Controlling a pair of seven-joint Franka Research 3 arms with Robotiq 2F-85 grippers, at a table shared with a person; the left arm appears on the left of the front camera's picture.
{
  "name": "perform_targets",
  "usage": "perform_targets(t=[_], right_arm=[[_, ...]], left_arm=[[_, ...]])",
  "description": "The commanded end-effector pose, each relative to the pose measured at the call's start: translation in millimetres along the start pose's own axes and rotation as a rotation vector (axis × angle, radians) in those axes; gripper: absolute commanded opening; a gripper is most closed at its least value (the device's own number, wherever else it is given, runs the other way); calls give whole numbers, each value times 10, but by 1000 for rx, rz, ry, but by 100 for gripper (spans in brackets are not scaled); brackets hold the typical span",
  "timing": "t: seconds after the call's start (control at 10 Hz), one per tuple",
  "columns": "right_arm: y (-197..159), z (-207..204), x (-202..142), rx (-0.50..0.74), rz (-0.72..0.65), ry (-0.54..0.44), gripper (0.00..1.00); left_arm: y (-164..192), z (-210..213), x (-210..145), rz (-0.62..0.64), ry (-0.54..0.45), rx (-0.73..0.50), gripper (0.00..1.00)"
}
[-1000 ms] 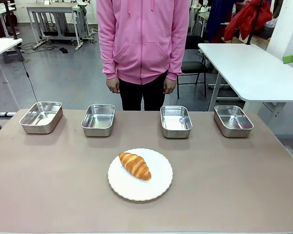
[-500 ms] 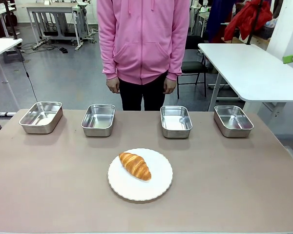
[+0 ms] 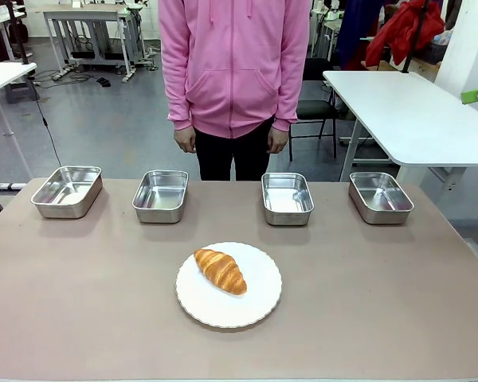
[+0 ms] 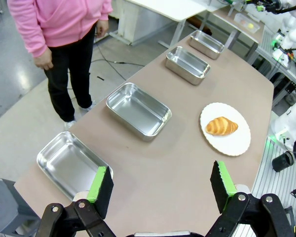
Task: Place the bread in the container.
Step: Place the Butter Roll into the Airtight Container indicated by the human.
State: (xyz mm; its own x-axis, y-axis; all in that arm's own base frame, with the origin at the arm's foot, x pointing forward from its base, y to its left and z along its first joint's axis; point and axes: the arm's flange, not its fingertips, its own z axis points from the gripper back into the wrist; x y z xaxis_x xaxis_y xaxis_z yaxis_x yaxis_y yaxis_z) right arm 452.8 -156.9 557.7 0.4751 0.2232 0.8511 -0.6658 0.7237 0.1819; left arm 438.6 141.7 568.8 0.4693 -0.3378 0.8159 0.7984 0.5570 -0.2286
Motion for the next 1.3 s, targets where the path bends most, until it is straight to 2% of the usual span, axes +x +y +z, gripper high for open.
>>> perform_targets(t=[0.0,1.2], right_arm=[[15,-5,2,6,2,-10,100],[15,-5,2,6,2,-10,100]], left_arm=[[-10,5,5,-5,-2,0,100],[-10,5,5,-5,-2,0,100]])
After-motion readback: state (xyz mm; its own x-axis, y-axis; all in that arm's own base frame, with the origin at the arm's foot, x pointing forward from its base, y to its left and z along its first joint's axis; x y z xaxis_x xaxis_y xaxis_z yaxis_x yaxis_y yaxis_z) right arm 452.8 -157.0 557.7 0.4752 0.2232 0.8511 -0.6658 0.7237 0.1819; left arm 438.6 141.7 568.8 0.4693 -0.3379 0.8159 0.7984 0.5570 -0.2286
